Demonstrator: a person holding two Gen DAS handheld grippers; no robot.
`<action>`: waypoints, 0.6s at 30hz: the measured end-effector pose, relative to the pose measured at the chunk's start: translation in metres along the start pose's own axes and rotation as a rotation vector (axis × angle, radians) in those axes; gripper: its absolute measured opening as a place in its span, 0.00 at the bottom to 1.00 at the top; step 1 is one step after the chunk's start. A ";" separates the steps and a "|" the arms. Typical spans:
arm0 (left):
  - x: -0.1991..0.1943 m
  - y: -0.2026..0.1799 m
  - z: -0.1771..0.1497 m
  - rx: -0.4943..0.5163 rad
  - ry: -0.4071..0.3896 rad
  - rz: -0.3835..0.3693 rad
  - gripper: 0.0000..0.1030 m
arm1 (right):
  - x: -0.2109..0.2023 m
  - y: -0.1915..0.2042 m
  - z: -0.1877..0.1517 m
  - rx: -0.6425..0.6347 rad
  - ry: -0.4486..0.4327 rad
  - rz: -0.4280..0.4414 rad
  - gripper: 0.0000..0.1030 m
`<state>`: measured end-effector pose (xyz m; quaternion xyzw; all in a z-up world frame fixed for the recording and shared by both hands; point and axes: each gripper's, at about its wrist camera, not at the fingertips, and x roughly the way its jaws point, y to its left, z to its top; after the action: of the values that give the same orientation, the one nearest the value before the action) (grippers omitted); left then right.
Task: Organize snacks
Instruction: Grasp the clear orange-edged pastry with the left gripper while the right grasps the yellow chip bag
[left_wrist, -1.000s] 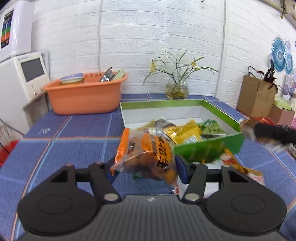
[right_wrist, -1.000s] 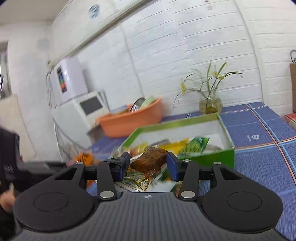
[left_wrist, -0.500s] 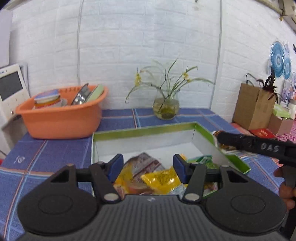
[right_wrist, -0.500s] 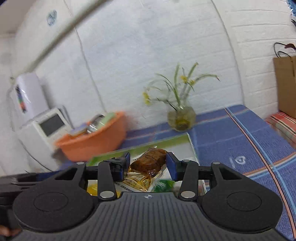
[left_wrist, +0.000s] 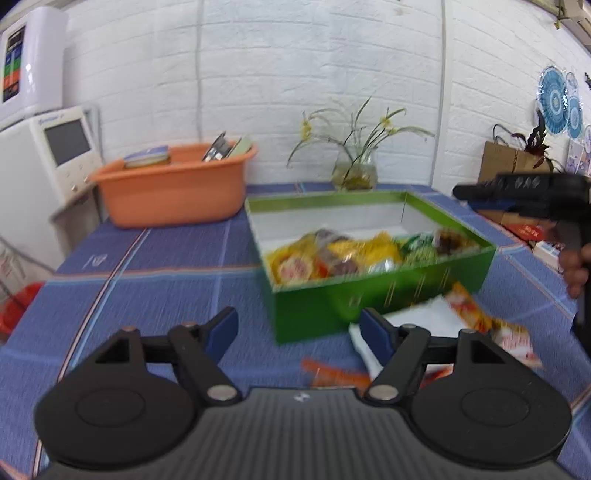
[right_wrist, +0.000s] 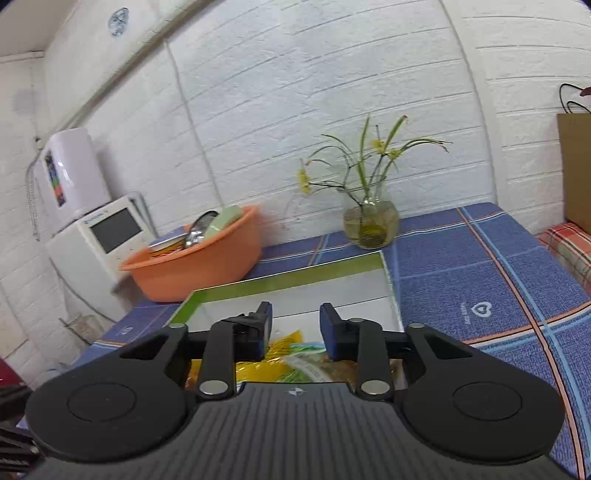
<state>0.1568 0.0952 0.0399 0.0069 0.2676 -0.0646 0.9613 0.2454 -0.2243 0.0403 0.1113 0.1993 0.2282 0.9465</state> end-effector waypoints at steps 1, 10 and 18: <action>-0.001 0.000 -0.006 0.006 0.013 -0.004 0.71 | -0.004 0.003 -0.002 -0.018 0.015 0.019 0.72; 0.018 -0.016 -0.036 0.062 0.105 -0.098 0.71 | -0.046 0.005 -0.054 -0.190 0.178 -0.099 0.94; 0.022 -0.024 -0.043 0.092 0.111 -0.117 0.72 | -0.049 -0.022 -0.082 0.145 0.252 -0.156 0.96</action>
<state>0.1509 0.0711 -0.0076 0.0390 0.3170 -0.1323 0.9383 0.1789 -0.2571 -0.0243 0.1339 0.3402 0.1512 0.9184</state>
